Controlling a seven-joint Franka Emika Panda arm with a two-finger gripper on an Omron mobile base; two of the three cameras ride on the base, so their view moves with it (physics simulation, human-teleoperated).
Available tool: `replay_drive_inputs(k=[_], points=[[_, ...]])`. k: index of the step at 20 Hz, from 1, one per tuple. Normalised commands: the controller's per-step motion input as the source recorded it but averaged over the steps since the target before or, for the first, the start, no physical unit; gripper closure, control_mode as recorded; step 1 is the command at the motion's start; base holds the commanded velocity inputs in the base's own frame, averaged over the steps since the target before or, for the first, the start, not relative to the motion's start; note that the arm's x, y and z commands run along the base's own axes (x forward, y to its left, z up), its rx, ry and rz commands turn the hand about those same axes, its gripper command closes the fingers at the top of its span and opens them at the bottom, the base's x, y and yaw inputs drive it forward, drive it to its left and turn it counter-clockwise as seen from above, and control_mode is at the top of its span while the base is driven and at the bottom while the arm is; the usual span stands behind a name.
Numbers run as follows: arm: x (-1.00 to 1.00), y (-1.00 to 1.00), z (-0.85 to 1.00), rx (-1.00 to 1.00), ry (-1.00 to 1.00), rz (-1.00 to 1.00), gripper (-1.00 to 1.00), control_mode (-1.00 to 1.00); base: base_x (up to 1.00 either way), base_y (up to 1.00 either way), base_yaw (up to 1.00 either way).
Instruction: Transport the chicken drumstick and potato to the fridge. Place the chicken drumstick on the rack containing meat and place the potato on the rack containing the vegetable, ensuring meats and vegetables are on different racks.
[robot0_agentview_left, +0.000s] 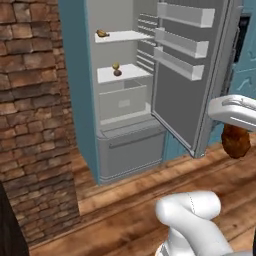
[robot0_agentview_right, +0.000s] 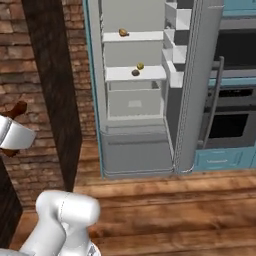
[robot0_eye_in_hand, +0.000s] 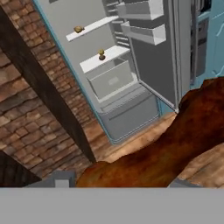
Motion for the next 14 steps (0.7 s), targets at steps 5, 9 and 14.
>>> replay_drive_inputs(k=[5, 9, 14], points=[[0.00, 0.00, 0.00, 0.00, 0.00, 0.00, 1.00, 1.00, 1.00, -0.02, 0.00], [0.00, 0.00, 0.00, 0.00, 0.00, 0.00, 1.00, 1.00, 1.00, -0.17, 0.00], [0.00, 0.00, 0.00, 0.00, 0.00, 0.00, 1.00, 1.00, 1.00, -0.25, 0.00]])
